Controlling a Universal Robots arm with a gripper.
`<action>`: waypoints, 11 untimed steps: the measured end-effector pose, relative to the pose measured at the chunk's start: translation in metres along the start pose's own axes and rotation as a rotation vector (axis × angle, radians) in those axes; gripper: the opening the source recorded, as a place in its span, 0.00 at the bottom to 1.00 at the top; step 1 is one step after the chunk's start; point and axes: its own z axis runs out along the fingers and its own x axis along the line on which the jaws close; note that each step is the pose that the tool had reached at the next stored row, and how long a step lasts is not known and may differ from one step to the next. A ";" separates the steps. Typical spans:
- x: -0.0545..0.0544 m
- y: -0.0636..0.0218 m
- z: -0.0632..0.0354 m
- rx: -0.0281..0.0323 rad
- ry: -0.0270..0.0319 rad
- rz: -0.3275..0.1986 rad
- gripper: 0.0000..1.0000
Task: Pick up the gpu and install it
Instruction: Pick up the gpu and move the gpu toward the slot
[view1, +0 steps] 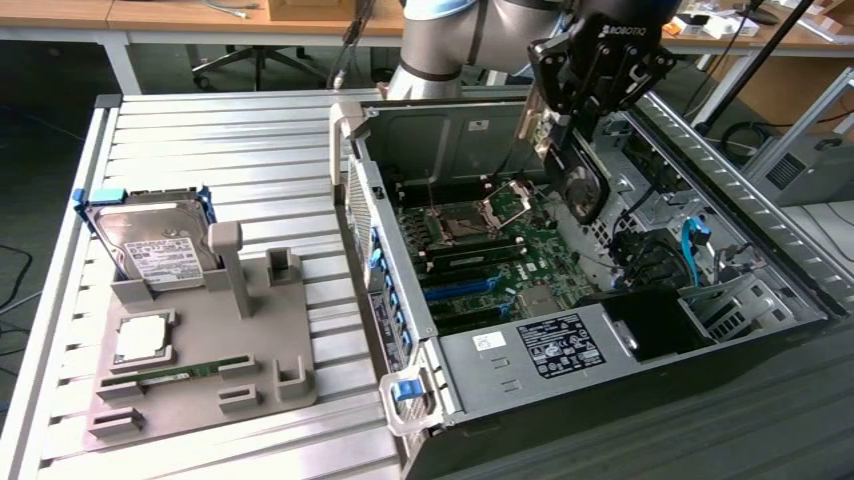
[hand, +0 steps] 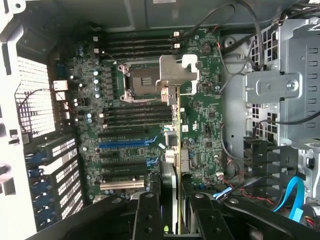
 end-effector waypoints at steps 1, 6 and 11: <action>-0.002 0.0015 0.0003 0.0015 -0.0001 0.000 0.27; -0.011 0.0056 0.0042 0.0004 0.0001 -0.003 0.27; -0.015 0.0066 0.0102 -0.0006 0.0003 -0.003 0.27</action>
